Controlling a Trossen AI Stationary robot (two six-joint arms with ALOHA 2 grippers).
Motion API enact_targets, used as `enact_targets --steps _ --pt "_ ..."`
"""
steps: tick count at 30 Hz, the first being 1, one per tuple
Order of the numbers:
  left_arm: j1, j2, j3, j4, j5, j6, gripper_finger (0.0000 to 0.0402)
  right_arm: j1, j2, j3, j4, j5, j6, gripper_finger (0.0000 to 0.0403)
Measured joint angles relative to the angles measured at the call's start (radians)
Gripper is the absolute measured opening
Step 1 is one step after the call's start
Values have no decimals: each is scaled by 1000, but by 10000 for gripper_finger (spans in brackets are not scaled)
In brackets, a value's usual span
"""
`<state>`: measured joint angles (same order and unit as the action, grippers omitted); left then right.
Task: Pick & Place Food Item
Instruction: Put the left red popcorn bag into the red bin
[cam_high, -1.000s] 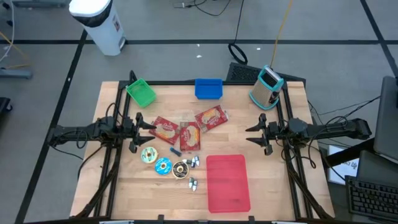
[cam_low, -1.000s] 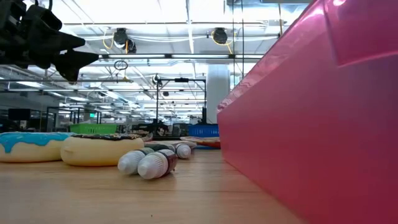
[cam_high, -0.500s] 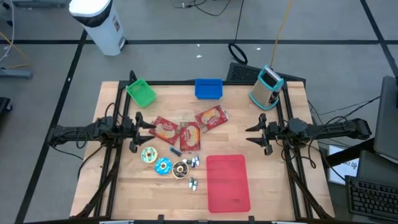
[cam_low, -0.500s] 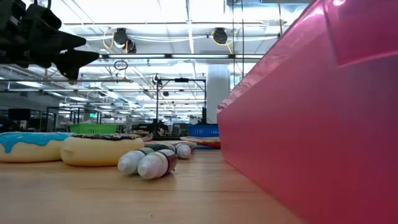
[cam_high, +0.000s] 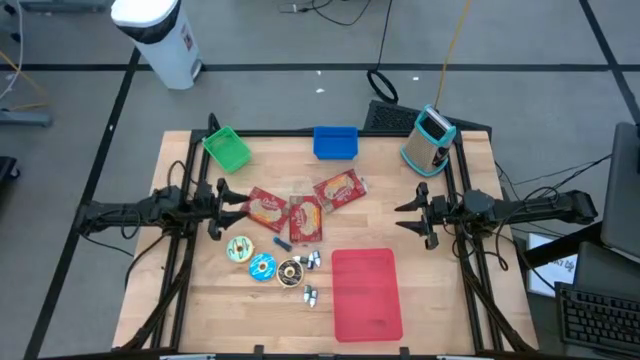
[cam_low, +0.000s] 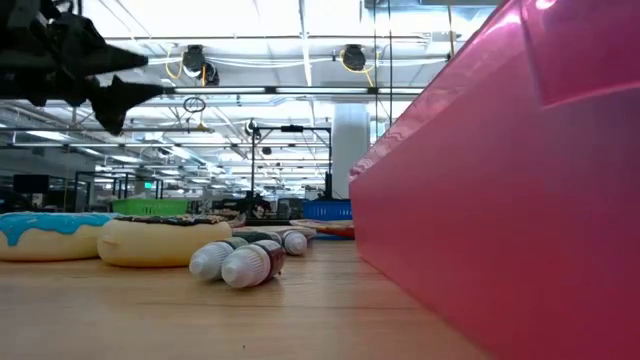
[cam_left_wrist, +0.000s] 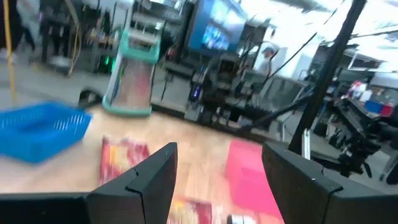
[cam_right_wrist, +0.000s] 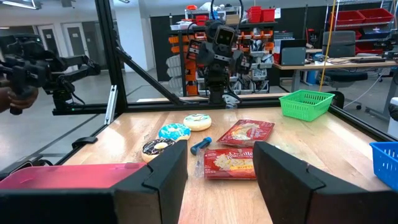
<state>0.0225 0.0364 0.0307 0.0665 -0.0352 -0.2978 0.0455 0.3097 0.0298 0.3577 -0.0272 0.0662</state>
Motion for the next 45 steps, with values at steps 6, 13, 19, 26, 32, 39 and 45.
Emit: enact_targets --steps 6,13,19,26,32,39,45 --pt "10 165 137 -330 -76 -186 237 0 0 0 5 0 0 171" --pt "42 470 239 -567 -221 -466 237 0 0 0 4 0 0 171" --pt "102 709 240 -565 -289 -598 237 0 0 0 4 0 0 171" --pt "147 885 240 -496 -275 -652 237 0 0 0 4 0 0 171" --pt "147 999 244 -421 -263 -619 237 0 0 0 4 0 0 171" --pt "147 1039 245 -406 -255 -626 167 0 0 0 4 0 0 171" --pt "147 989 240 -380 -255 -520 20 0 0 0 4 0 0 171"
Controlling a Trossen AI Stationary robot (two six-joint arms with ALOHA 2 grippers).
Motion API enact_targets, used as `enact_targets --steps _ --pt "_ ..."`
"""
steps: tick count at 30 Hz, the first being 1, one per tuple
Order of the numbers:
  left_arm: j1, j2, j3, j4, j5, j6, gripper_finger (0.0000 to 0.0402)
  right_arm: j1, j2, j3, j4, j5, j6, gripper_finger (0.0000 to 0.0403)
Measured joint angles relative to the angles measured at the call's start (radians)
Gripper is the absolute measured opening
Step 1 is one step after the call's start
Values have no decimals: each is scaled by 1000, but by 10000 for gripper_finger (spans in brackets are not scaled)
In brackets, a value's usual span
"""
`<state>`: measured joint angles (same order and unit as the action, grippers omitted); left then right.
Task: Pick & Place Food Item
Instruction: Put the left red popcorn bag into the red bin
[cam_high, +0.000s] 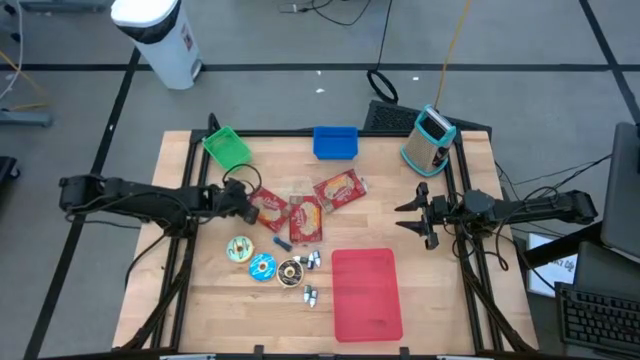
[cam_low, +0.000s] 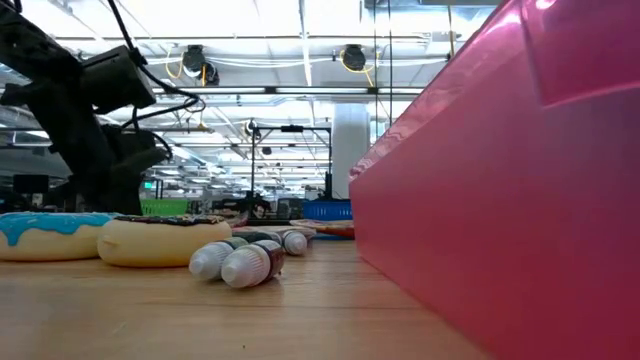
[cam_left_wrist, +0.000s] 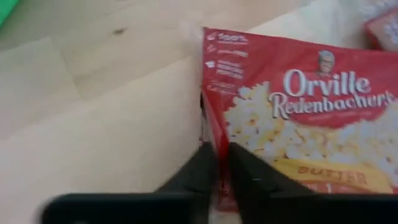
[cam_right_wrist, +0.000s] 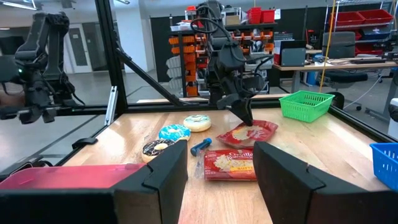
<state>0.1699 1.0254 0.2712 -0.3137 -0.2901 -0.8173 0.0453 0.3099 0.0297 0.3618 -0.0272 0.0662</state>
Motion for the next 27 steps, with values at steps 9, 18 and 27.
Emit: enact_targets --steps 9,18,27 --pt "-34 -124 130 -64 -63 252 4 0 0 0 0 0 0 171" --pt "-78 -123 439 -169 -162 586 2 0 0 0 0 0 0 171" --pt "-84 -121 526 -140 -192 811 1 0 0 0 0 0 0 171"
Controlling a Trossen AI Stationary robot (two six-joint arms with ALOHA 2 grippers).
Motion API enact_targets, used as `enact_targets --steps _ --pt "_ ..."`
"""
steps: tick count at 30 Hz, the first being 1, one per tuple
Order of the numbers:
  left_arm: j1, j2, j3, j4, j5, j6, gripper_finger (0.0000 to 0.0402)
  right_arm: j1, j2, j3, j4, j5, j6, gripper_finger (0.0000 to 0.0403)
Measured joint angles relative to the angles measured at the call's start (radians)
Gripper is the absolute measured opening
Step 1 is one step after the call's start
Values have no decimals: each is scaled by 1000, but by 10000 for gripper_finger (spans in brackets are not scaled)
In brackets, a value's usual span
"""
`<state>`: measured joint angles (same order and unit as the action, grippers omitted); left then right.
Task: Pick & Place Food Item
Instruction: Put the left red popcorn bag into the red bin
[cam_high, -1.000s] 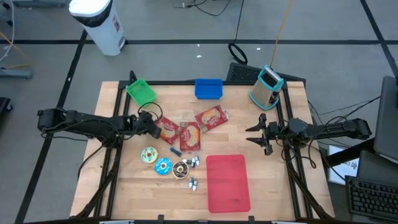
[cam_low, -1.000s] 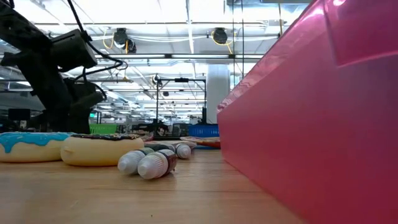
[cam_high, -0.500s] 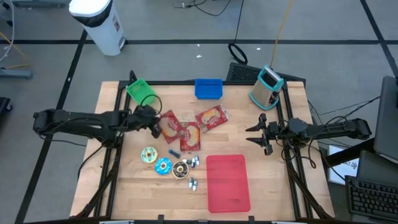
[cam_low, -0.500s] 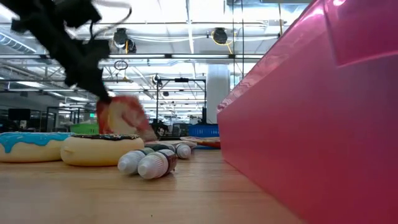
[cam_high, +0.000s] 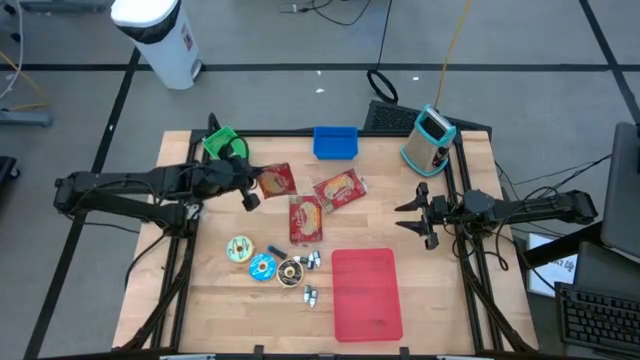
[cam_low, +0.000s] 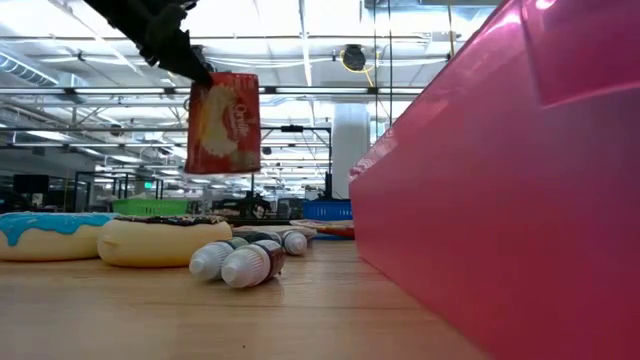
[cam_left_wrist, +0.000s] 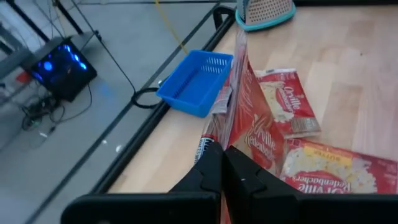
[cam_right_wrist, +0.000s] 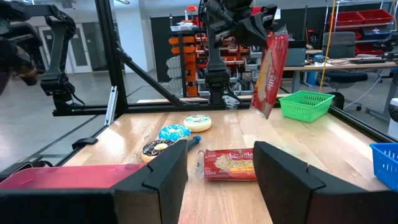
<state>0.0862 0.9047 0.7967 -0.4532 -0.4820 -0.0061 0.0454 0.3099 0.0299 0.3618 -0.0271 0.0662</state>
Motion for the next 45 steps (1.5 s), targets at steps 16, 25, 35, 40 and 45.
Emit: enact_targets --steps 16,25,35,40,45 --pt "-107 97 0 128 46 152 2 0 5 0 233 118 208 171" --pt "-148 216 0 315 124 230 2 2 163 45 329 291 270 171" --pt "-152 311 0 407 125 247 3 -5 661 469 104 265 153 171" --pt "-158 339 0 407 125 237 2 -37 870 891 -402 201 95 181" --pt "-162 357 -1 437 126 241 2 -69 1075 1279 -767 111 27 225"
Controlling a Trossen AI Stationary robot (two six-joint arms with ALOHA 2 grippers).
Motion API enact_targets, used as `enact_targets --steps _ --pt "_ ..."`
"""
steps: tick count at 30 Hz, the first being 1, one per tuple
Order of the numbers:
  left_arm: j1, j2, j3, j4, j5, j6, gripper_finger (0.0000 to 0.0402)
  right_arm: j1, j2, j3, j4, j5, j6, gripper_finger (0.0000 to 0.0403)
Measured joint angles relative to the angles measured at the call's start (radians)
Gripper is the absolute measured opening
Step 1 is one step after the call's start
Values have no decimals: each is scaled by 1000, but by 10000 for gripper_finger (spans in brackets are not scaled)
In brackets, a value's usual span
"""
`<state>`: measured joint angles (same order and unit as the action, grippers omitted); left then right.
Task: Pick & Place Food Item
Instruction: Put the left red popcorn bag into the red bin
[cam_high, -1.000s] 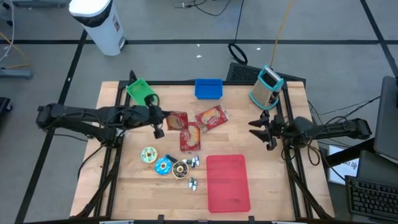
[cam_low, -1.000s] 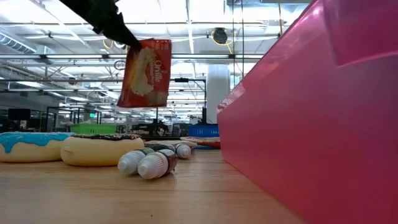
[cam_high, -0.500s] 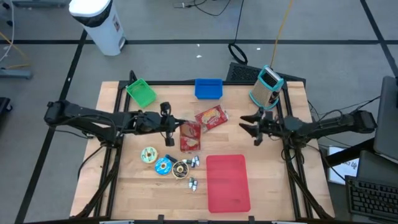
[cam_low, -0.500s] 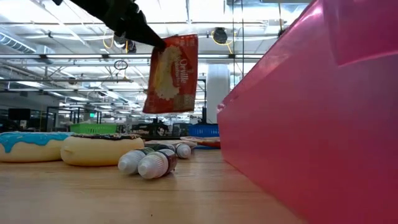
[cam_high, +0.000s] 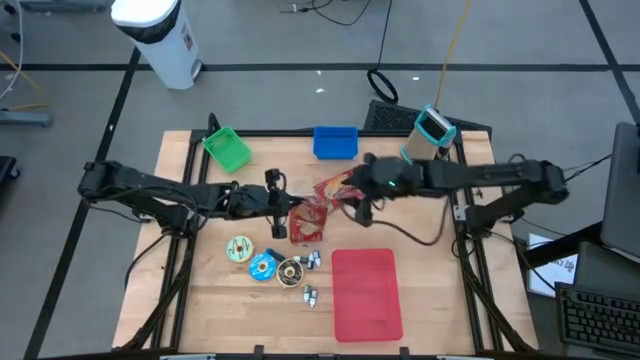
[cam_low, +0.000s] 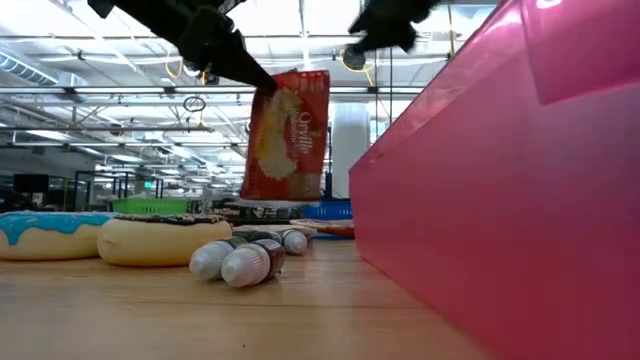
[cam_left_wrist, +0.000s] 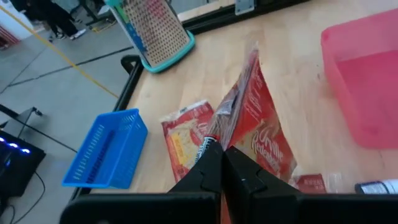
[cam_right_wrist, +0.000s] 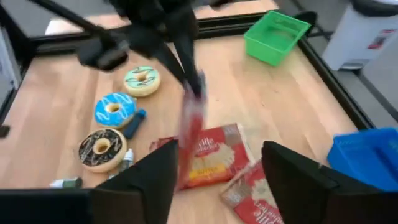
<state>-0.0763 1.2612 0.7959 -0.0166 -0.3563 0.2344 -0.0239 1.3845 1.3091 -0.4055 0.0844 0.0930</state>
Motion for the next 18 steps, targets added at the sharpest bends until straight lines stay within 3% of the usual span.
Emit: enact_targets --steps 8,18 --pt "-4 48 0 120 19 33 3 -2 294 423 -351 -38 -101 282" --pt "-4 77 0 126 18 36 2 -3 446 495 -467 -116 -83 255"
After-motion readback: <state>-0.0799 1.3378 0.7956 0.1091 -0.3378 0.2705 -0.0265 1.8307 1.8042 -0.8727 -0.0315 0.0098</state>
